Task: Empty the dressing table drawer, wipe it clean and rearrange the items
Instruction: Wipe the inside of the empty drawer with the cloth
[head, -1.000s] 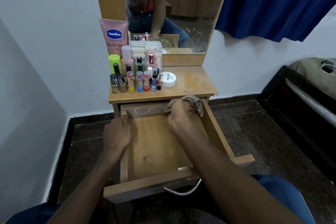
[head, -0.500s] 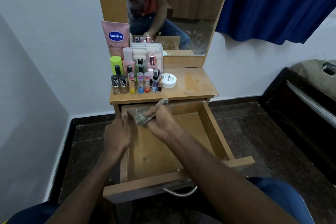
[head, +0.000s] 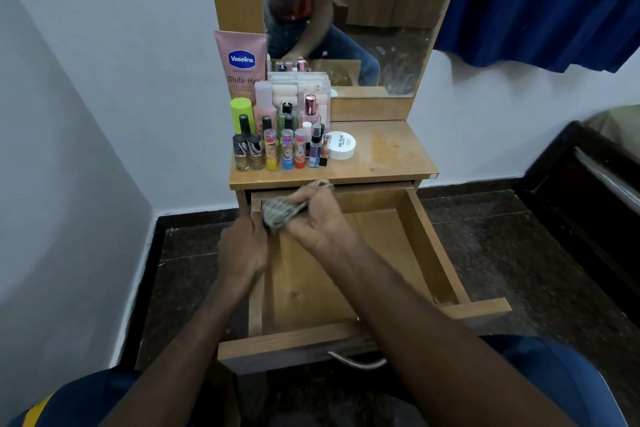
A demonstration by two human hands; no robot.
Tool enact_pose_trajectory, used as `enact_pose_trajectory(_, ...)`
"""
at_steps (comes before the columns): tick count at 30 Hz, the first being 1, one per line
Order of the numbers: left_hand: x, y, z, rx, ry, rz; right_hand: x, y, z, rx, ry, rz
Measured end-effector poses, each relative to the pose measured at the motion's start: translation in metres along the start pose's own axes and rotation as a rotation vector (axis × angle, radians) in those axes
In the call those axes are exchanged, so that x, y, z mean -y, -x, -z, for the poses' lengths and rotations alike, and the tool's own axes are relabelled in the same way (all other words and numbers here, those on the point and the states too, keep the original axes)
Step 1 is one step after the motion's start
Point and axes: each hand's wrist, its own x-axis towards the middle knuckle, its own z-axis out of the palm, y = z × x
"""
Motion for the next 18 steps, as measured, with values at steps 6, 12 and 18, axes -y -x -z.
enact_pose_trajectory(6, 0.003, -0.002, -0.001, 0.015, 0.008, 0.028, 0.06, 0.01, 0.038, -0.295, -0.24, 0.165)
enact_pose_trajectory(12, -0.002, 0.001, -0.001, -0.024, 0.014, 0.063, -0.008, -0.005, 0.002, -0.218, 0.185, 0.157)
enact_pose_trajectory(18, -0.002, 0.006, 0.004, -0.008, 0.168, 0.145, -0.032, -0.013, -0.029, -0.042, 1.028, 0.01)
